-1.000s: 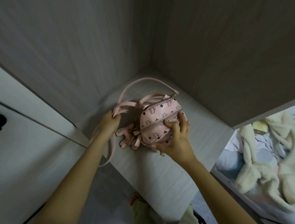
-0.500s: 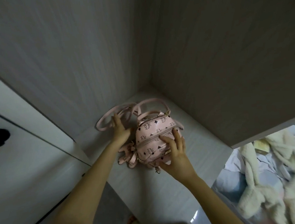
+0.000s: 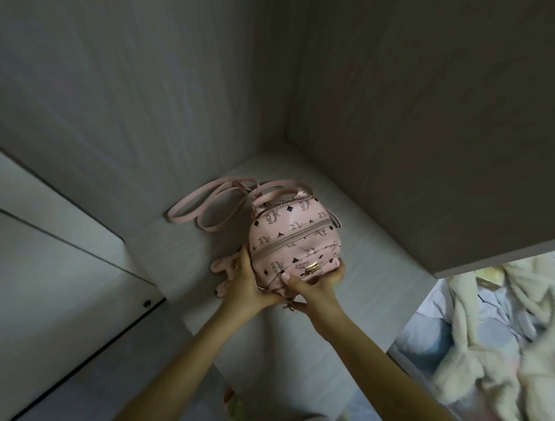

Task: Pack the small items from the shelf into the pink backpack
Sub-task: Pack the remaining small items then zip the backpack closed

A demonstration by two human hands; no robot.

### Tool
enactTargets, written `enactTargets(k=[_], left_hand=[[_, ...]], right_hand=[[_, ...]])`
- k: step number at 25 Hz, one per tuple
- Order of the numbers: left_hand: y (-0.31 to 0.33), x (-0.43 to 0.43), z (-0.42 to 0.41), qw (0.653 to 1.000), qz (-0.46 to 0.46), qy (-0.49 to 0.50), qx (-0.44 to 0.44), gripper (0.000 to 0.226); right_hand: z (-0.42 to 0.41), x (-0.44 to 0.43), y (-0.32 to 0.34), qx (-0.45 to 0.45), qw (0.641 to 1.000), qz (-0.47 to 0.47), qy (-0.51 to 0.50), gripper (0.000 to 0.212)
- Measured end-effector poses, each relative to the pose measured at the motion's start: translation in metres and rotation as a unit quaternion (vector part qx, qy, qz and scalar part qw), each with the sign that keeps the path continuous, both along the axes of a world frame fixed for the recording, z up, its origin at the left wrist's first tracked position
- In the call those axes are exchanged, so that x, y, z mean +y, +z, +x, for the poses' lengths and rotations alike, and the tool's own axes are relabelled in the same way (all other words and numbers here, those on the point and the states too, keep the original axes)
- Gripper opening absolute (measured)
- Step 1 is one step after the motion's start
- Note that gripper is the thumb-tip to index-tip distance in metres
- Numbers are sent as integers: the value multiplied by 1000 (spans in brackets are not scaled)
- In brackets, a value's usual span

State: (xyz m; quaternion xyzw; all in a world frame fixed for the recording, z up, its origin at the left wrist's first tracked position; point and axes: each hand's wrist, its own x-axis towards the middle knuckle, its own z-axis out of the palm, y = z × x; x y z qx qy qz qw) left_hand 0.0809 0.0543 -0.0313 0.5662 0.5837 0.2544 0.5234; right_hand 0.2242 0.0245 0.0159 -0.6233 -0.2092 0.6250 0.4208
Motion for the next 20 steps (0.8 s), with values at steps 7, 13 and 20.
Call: enactTargets(k=[7,13,20], left_hand=[[1,83,34,997,22,59,-51,131],[1,168,45,997,35,63,-35,122],[3,211,24,993,85,52,57,100]], right_hand=[[21,87,-9,0,998,48,32,69],[25,169,-5,15,996,52,64,48],[10,200,-12,-72,993,15,89,25]])
